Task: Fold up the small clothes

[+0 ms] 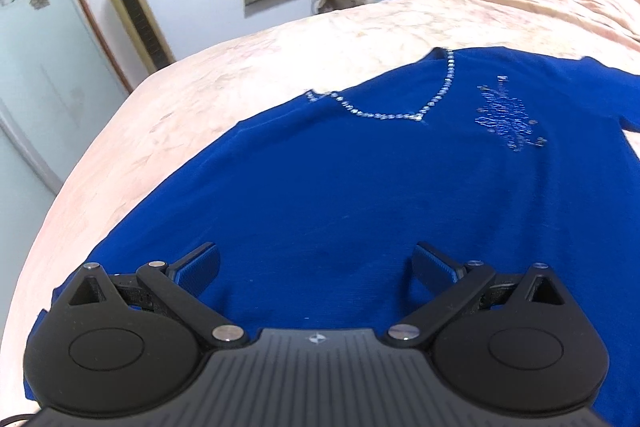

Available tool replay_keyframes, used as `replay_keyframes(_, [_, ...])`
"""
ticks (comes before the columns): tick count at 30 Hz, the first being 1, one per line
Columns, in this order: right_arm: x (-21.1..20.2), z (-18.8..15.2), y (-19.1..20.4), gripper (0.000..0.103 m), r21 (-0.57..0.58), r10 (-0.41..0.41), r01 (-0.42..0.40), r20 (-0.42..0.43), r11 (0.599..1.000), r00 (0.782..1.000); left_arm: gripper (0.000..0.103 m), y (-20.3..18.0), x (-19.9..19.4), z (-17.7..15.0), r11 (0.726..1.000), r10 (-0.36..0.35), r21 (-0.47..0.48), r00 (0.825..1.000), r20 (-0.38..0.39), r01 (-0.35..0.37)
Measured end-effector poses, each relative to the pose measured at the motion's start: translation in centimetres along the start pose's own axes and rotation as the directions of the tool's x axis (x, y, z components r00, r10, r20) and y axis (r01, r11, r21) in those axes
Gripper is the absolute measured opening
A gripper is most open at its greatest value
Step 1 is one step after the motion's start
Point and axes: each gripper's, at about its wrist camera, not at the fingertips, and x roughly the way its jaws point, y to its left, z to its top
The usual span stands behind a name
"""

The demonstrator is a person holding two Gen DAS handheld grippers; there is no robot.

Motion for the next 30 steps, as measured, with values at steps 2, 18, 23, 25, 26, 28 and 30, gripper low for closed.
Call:
replay_keyframes(2, [0.2, -1.0, 3.3, 0.010, -0.055, 0.054, -0.056, -0.030, 0.997, 0.998, 0.103, 0.5, 0.2, -0.1, 1.000, -0.007, -0.019, 1.000, -0.007, 0.006])
replay_keyframes(18, [0.2, -8.0, 19.7, 0.010, -0.187, 0.265, -0.307, -0.220, 0.933, 0.939, 0.103, 3.0, 1.4, -1.1, 0.996, 0.010, -0.084, 0.999, -0.043, -0.013])
replay_keyframes(23, [0.6, -9.8, 24.3, 0.010, -0.212, 0.308, -0.367, -0.263, 0.906, 0.914, 0.103, 3.8, 1.3, -1.4, 0.995, 0.011, -0.096, 0.999, -0.033, -0.014])
replay_keyframes(25, [0.7, -10.7, 26.3, 0.010, -0.222, 0.327, -0.394, -0.285, 0.892, 0.901, 0.103, 4.1, 1.1, -1.6, 0.995, 0.021, -0.097, 1.000, -0.019, -0.022])
replay_keyframes(26, [0.8, -11.1, 27.1, 0.010, -0.228, 0.334, -0.404, -0.293, 0.886, 0.896, 0.103, 4.3, 0.9, -1.7, 0.995, 0.023, -0.096, 1.000, -0.010, -0.024])
replay_keyframes(28, [1.0, -12.1, 29.0, 0.010, -0.241, 0.346, -0.427, -0.314, 0.872, 0.884, 0.103, 4.6, 0.7, -1.9, 0.996, 0.014, -0.091, 1.000, 0.005, -0.013])
replay_keyframes(30, [0.9, -13.1, 30.7, 0.010, -0.246, 0.363, -0.455, -0.341, 0.856, 0.867, 0.103, 5.0, 0.5, -2.1, 0.996, -0.001, -0.094, 1.000, 0.011, 0.002])
